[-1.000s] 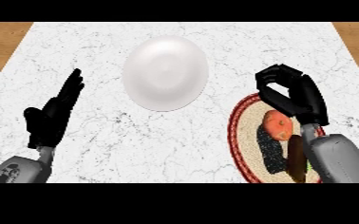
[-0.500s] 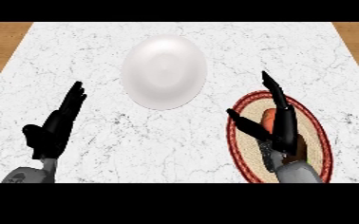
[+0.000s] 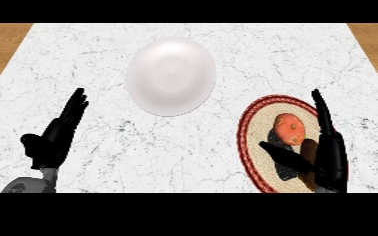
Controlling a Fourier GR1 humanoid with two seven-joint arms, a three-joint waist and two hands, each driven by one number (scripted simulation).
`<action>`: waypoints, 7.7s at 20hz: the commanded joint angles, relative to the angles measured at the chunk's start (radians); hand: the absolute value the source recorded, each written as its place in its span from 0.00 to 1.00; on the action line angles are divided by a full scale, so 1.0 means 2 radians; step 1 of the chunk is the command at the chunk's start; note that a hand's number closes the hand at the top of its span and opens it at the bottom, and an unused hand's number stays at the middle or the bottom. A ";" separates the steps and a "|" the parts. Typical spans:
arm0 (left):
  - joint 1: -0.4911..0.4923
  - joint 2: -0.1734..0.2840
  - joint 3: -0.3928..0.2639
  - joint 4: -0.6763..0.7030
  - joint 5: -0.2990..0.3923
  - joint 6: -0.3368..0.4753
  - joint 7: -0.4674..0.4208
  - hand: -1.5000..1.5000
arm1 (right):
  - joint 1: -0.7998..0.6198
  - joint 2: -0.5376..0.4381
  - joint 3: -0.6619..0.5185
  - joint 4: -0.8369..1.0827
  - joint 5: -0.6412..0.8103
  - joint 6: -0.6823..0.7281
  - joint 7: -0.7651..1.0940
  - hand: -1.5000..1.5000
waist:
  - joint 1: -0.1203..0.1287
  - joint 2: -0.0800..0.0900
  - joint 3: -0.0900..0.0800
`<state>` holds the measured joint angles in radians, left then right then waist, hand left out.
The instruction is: Pick the squash from the placemat and place it in the plate
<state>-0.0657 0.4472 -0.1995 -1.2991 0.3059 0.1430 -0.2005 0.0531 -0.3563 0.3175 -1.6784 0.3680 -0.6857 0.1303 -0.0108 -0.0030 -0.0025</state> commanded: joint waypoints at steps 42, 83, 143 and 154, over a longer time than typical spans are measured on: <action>0.005 -0.083 0.078 -0.009 -0.102 -0.060 0.031 0.50 | -0.088 0.039 -0.049 0.105 0.172 0.355 0.279 0.00 | 0.006 0.002 0.001; -0.001 -0.099 0.106 -0.010 -0.127 -0.077 0.027 0.50 | -0.040 0.176 0.286 -0.212 0.731 0.365 0.594 1.00 | 0.008 0.001 0.000; -0.010 -0.097 0.130 -0.009 -0.123 -0.091 0.047 0.50 | -0.228 0.178 0.086 0.154 0.328 -0.288 0.440 0.00 | -0.001 -0.001 0.001; -0.012 -0.113 0.117 -0.060 -0.142 -0.087 0.091 0.50 | -0.080 0.091 0.149 0.044 0.215 -0.274 0.314 0.00 | 0.005 0.001 0.001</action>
<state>-0.0730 0.2368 0.0524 -1.3564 0.0385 -0.0458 -0.0951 -0.1836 -0.1498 0.5951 -1.5263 0.8409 -1.2376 0.7986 -0.0005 -0.0007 0.0005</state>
